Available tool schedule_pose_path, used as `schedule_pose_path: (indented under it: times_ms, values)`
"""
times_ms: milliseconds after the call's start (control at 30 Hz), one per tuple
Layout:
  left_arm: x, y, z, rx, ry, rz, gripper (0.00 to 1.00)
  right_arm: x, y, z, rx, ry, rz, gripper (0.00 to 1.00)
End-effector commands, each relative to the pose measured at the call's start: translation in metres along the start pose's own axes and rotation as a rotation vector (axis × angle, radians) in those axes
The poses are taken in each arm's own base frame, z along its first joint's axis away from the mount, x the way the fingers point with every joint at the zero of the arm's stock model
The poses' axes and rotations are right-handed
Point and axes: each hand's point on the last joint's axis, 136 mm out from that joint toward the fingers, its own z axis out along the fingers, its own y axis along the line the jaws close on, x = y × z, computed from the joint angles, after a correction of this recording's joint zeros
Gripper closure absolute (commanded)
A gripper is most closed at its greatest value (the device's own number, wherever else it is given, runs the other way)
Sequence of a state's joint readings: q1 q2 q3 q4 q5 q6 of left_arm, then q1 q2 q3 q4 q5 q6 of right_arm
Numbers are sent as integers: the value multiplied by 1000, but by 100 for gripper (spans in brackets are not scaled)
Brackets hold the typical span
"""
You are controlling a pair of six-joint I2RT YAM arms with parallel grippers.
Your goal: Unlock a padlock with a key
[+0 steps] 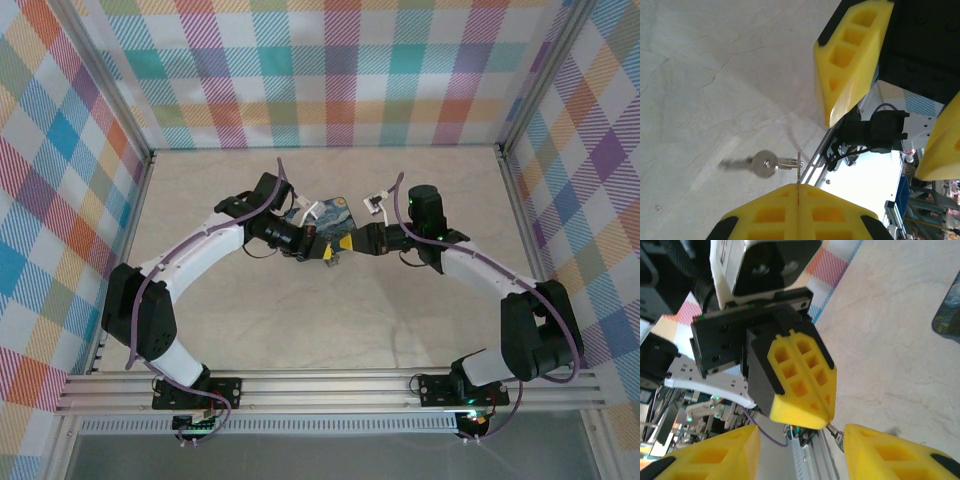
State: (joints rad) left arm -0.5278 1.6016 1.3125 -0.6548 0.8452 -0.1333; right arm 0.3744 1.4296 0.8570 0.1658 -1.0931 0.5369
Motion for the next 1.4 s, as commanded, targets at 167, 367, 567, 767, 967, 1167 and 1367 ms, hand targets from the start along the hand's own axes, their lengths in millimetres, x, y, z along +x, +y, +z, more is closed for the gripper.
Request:
schedule_pose_path:
  times_ms: [167, 367, 567, 767, 967, 1167, 1367]
  values:
    - [-7, -28, -13, 75, -32, 84, 100, 14, 5, 1, -60, 37, -65, 53]
    - [-8, -35, -17, 89, -46, 115, 100, 14, 0, 2, -45, 34, -50, 53]
    - [-10, -42, -24, 102, -68, 138, 100, 13, 0, 4, -74, 41, -40, 56]
    - [-15, -44, -27, 119, -94, 136, 100, 13, 5, 3, -97, 36, -53, 62]
    - [-17, -43, -25, 123, -98, 132, 100, 13, 11, 3, -115, 38, -62, 69]
    - [-18, -45, -25, 136, -106, 138, 100, 13, 10, 4, -117, 41, -56, 76]
    - [-17, -45, -26, 141, -107, 141, 100, 12, 14, 4, -125, 37, -64, 81]
